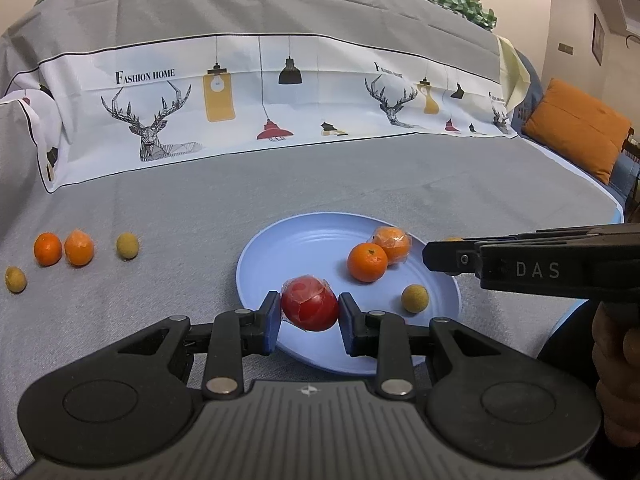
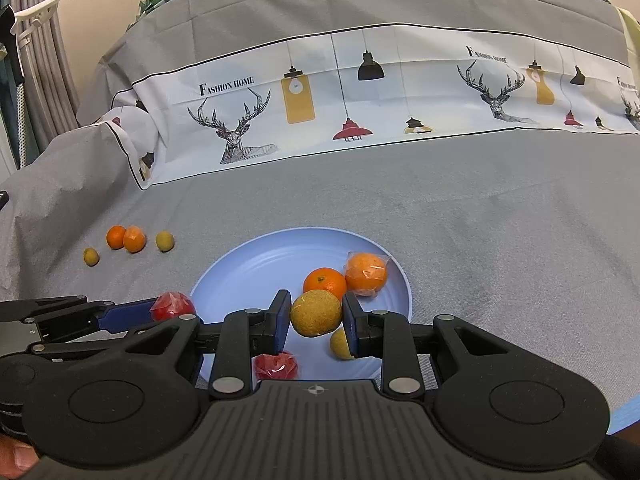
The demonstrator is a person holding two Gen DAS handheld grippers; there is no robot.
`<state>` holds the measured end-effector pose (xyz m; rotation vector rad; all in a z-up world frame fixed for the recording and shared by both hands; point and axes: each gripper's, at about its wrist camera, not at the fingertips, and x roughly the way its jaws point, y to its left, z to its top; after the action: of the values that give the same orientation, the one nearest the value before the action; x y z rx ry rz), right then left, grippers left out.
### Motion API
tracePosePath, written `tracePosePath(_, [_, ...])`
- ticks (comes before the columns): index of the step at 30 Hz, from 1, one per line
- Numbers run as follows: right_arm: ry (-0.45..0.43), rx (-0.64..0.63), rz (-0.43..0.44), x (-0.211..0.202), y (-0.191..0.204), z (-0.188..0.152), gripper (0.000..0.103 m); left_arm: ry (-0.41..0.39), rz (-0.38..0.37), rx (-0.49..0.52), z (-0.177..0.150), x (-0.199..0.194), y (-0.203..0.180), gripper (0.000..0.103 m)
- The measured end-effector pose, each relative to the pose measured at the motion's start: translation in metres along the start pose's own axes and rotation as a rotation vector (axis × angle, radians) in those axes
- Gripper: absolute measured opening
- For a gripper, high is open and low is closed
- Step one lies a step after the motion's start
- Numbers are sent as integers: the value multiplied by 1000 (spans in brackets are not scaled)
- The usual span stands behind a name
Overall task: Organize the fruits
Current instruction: 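Carry the tomato and lime over the blue plate with both tools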
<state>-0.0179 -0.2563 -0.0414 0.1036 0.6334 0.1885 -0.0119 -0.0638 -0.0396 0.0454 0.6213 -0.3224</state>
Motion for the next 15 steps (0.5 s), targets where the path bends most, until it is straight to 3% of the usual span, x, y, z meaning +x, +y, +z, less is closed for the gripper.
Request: tracePosePath(15, [5,1,1,0,0,0,29,-3,-7,6,-1,1,-2,34])
